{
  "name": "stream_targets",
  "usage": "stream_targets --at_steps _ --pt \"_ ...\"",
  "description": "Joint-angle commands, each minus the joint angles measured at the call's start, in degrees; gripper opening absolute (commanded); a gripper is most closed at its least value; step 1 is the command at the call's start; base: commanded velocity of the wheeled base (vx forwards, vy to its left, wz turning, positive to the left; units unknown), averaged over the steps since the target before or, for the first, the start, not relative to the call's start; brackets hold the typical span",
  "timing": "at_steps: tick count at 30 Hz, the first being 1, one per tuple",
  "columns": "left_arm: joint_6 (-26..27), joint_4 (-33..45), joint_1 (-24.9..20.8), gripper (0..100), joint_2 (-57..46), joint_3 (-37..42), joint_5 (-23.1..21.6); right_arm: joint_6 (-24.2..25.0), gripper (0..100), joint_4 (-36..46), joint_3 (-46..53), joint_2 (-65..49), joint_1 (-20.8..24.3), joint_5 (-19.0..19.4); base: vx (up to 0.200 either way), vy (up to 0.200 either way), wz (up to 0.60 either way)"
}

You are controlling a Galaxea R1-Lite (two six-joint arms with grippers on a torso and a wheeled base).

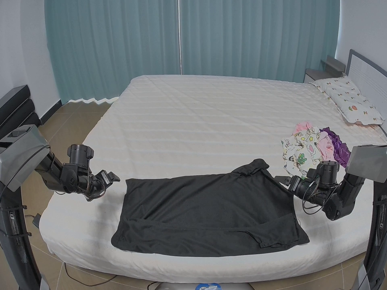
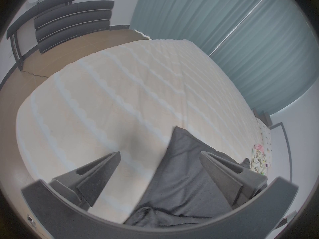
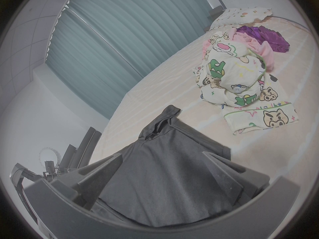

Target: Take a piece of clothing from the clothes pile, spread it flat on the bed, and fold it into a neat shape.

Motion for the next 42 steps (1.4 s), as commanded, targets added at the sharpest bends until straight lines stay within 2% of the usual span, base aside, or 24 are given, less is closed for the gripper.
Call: stream_targets --at_steps 1,4,13,19,31,32,38,42 --pt "-1.5 0.6 -2.9 100 2.8 -5.5 0.5 -0.1 100 0.0 -0.1 -0.3 0.7 0.0 0.0 0.0 0.0" --pt "-1.9 0.6 -4.5 100 6.6 -10.2 1.4 0.0 100 0.0 -0.1 -0.1 1.1 0.0 0.0 0.0 0.0" --pt "-0.4 0.8 -4.2 100 18.5 -23.8 3.2 -0.1 100 0.1 -0.3 0.3 1.1 -1.1 0.0 0.0 0.0" --pt "2.1 0.8 -4.5 100 19.7 -25.4 3.3 -0.1 100 0.1 -0.4 0.9 1.2 -1.2 0.0 0.0 0.0" --pt "2.2 0.3 -4.9 100 21.0 -25.9 3.2 -0.1 100 0.1 -2.8 2.8 3.7 -1.8 0.0 0.0 0.0" --pt "2.3 0.2 -4.9 0 21.0 -25.9 3.2 -0.1 100 0.3 -3.2 2.6 3.8 -1.8 0.0 0.0 0.0" --pt "2.1 -0.1 -4.9 0 21.1 -26.5 3.3 -0.9 100 4.2 -6.0 1.4 5.5 -4.1 0.0 0.0 0.0" --pt "1.9 -0.1 -4.9 0 21.0 -26.5 3.7 -2.1 100 11.8 -12.2 1.2 5.7 -4.9 0.0 0.0 0.0"
